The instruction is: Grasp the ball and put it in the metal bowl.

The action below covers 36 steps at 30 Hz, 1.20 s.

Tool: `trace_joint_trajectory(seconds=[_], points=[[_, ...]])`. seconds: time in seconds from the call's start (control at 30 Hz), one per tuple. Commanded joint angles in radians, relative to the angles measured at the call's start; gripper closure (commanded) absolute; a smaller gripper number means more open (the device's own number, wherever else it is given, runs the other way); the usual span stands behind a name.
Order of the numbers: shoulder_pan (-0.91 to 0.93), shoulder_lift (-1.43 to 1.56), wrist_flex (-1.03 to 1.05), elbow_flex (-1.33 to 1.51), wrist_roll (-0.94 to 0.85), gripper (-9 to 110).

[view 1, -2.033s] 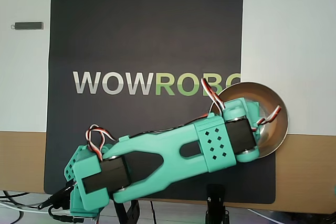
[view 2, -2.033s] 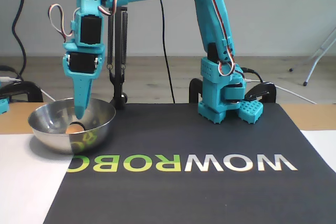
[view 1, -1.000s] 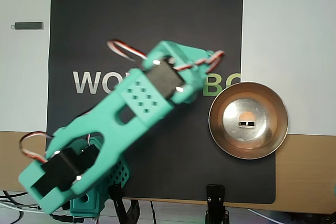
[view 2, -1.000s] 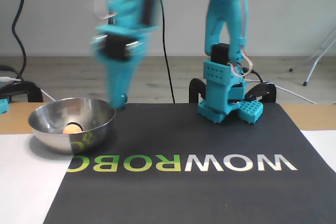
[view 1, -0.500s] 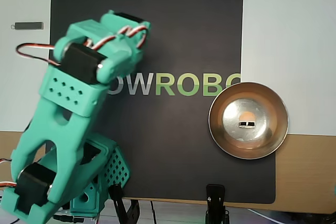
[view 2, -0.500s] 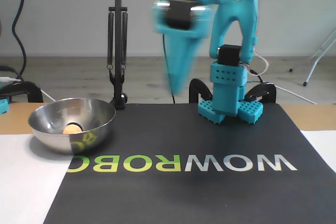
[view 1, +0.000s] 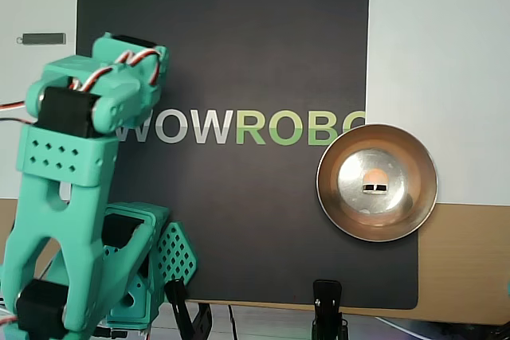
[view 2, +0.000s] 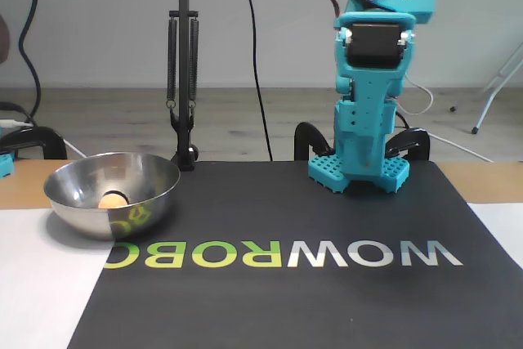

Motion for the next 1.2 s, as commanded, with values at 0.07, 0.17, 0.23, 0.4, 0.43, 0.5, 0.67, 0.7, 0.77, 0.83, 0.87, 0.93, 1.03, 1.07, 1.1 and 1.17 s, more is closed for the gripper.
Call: trace_joint_trajectory(seconds=[0.07, 0.17, 0.23, 0.4, 0.43, 0.5, 0.67, 0.7, 0.77, 0.83, 0.87, 0.93, 1.03, 1.07, 1.1, 1.17], points=[[-0.006, 0.147, -0.163, 0.169, 0.041, 101], [-0.038, 0.238, -0.268, 0.298, 0.041, 101], [-0.061, 0.311, -0.321, 0.383, 0.043, 101], [-0.112, 0.512, -0.387, 0.560, 0.081, 101], [-0.123, 0.555, -0.393, 0.591, 0.089, 101], [-0.141, 0.644, -0.394, 0.649, 0.103, 101], [-0.169, 0.859, -0.410, 0.779, 0.109, 101], [-0.169, 0.897, -0.422, 0.807, 0.109, 101], [-0.169, 0.973, -0.456, 0.865, 0.103, 101], [-0.169, 1.048, -0.486, 0.923, 0.101, 101], [-0.169, 1.083, -0.499, 0.954, 0.100, 101], [-0.169, 1.158, -0.518, 1.009, 0.100, 101], [-0.169, 1.253, -0.526, 1.075, 0.098, 101], [-0.169, 1.279, -0.526, 1.092, 0.098, 101], [-0.169, 1.305, -0.526, 1.109, 0.098, 101], [-0.170, 1.344, -0.526, 1.140, 0.098, 101]])
